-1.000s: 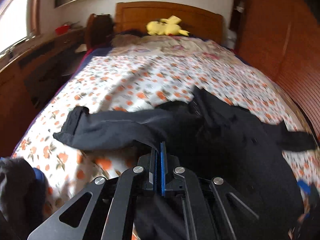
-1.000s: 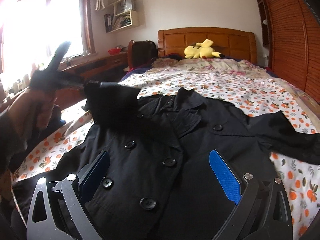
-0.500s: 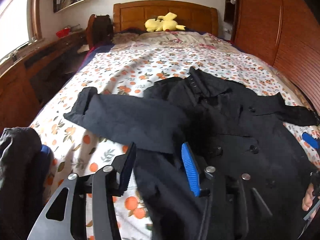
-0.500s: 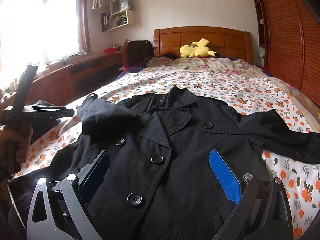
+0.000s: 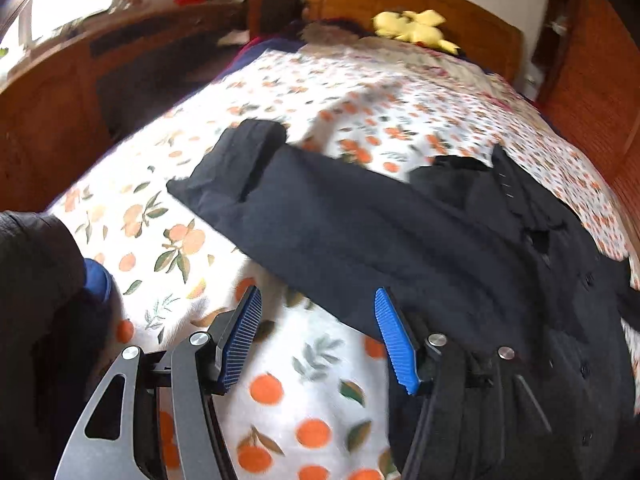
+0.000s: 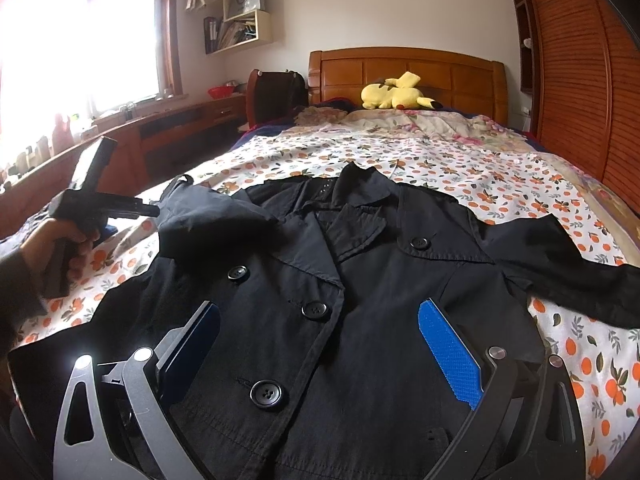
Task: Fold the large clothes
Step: 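Fold the held sleeve across the coat front with the left tool, then release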
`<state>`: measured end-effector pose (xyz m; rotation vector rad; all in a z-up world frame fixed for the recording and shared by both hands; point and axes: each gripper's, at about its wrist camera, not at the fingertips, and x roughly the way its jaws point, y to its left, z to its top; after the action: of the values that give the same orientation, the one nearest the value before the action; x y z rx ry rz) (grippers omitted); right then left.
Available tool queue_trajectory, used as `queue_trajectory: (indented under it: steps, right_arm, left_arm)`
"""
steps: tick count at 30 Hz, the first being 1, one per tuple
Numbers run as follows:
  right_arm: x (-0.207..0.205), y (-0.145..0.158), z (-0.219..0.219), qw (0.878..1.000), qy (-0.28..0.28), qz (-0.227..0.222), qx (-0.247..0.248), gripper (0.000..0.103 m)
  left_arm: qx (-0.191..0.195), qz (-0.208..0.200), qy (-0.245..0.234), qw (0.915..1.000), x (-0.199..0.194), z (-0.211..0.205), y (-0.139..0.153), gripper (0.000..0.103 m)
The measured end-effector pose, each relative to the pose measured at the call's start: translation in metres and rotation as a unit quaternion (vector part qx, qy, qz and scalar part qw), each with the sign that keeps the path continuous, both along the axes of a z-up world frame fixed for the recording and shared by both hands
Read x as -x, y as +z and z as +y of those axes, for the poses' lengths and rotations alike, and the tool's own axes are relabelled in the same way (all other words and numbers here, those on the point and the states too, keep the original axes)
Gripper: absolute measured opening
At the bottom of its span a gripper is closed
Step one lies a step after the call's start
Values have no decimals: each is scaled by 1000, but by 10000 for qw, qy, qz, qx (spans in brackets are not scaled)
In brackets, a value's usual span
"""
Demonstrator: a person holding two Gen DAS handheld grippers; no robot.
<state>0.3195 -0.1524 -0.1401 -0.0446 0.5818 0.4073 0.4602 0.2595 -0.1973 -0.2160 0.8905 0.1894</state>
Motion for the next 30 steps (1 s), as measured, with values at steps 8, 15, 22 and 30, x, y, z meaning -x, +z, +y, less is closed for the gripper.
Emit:
queue_trajectory:
  steps: [8,15,22,30]
  right_arm:
    - [0,0,0,10000,-6,-27,0,96]
    - [0,-2,0,10000,-3,-32,26,96]
    - [4,4,-2,9999,-23,-99,1,96]
    - [16,21,-15,9995,-90,-316,-7,96]
  left_arm:
    - [411,86,182,9990,-17,14,-16,61]
    - [697,106,187,9973,-31,12,-24,37]
    - [461,-146,35,9988,-34,-13,12,0]
    - [-206,-745,-705,9945,0,-93,88,0]
